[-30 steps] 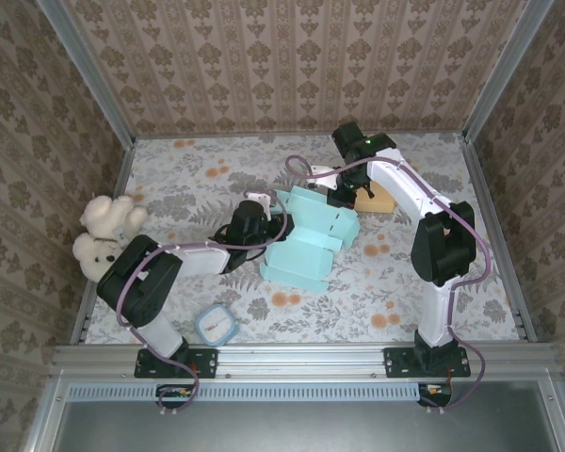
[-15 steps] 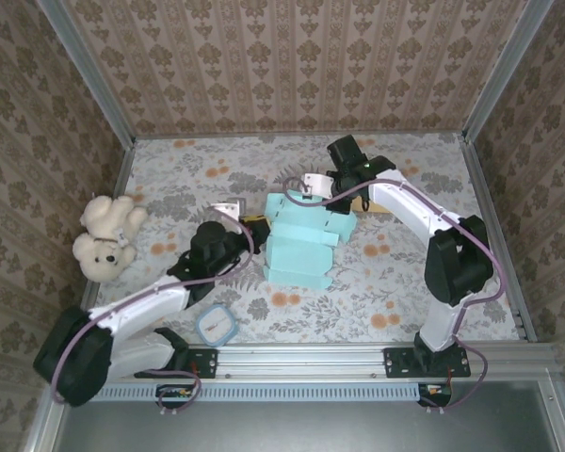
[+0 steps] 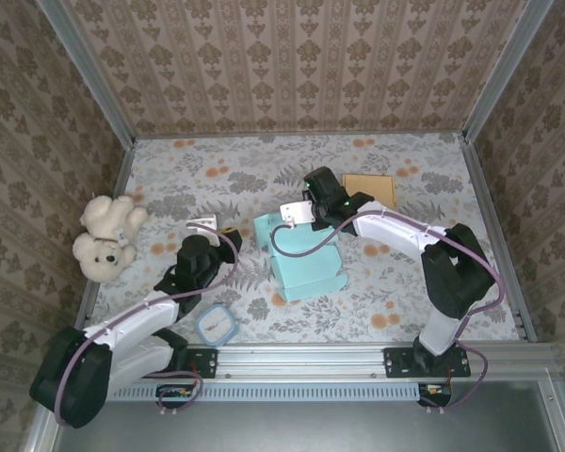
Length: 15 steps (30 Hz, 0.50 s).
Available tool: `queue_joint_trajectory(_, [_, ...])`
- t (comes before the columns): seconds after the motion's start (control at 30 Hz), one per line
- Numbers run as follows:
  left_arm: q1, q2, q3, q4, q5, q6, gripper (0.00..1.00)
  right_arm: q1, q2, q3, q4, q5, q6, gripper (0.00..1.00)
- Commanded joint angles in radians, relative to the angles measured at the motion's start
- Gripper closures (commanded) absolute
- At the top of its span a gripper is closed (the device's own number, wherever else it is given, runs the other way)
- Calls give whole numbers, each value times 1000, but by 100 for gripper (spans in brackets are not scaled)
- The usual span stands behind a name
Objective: Fold the paper box
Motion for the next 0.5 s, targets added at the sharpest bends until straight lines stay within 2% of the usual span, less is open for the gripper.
queue_joint_trajectory(0.0, [7, 27, -29, 69, -1, 29, 76, 33, -6, -94, 204, 94, -64, 100])
queue_joint_trajectory(0.27, [7, 30, -71, 105, -69, 36, 77, 102, 5, -291, 592, 187, -141, 100])
queue_joint_trajectory(0.47, [8, 40, -78, 113, -91, 31, 77, 128, 46, -369, 895, 221, -128, 100])
